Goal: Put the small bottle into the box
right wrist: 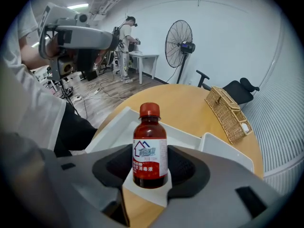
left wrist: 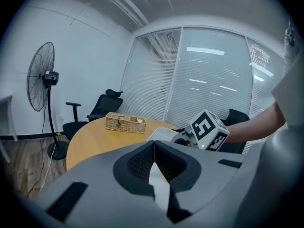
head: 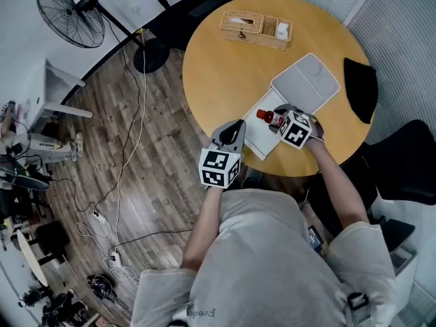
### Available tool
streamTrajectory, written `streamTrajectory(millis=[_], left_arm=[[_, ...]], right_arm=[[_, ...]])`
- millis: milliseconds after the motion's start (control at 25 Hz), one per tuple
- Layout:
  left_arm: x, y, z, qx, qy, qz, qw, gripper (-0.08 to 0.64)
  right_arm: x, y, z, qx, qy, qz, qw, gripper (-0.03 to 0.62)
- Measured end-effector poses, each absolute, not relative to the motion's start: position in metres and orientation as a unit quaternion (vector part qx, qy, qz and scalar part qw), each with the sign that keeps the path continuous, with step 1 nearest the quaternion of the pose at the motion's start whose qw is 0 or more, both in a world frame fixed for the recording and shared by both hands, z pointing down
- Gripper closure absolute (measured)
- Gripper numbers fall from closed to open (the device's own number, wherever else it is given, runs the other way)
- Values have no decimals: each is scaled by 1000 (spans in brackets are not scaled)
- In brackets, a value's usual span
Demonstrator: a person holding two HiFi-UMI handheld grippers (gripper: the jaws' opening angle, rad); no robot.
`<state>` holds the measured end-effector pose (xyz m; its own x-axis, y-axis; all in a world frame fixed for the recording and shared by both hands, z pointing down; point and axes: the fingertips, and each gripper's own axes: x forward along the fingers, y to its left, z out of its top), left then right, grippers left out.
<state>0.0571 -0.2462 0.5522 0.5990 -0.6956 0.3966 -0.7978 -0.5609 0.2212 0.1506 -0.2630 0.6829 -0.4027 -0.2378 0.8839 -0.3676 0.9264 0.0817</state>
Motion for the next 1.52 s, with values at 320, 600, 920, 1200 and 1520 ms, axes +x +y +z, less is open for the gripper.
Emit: streamTrajectory(millis=[320,600,920,1200,1520], left_arm=[[37,-243,550,868,-441,130,189,531],[27,-243,549,866,-445,117,196,531],[34,-241,548,869,-440,124,189,531],[29,-233,548,869,-441,130,183,531],[18,-240,546,861,-457,129,185,531]], right_arm=[[139,-267,701,171,-822,53,541,367],[121,-260,718,166,-815,71,550,367],[122,-254,738,150,-801,70,575,367],[122,-249,754,139,-791,62,593,367],[116,-247,760,121,-788,66,600,367]])
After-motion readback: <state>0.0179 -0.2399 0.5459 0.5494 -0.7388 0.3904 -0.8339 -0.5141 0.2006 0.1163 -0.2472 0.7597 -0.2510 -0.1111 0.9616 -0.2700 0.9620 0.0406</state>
